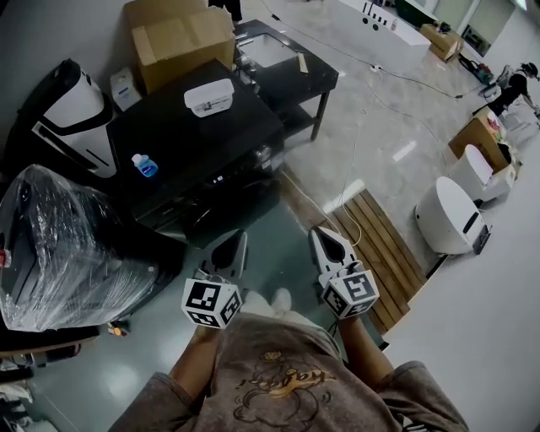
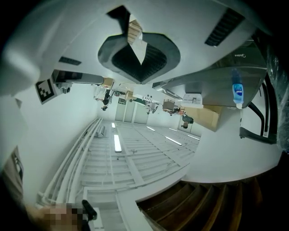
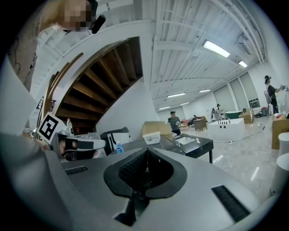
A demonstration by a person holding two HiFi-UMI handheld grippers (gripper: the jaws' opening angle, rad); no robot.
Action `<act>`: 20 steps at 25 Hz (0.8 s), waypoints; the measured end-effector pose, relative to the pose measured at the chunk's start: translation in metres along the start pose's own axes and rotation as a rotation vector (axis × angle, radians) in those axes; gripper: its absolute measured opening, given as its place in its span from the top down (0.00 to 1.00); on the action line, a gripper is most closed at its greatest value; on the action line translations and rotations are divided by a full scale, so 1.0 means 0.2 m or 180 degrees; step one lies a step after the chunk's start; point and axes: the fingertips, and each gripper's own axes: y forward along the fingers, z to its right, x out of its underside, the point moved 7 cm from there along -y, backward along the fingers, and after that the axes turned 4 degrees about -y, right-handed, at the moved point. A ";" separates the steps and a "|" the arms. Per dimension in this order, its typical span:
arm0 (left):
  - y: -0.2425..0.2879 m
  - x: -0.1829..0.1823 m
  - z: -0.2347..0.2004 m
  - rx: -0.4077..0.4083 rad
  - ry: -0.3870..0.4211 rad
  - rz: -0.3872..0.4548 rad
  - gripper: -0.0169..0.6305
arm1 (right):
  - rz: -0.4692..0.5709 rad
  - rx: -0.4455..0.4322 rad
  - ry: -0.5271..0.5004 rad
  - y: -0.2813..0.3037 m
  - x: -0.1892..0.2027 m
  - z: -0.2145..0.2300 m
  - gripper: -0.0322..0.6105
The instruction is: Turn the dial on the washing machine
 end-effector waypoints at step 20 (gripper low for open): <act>0.39 -0.11 -0.33 -0.0020 -0.0044 -0.0025 0.97 | -0.0045 -0.0187 -0.0066 0.64 -0.02 0.15 0.94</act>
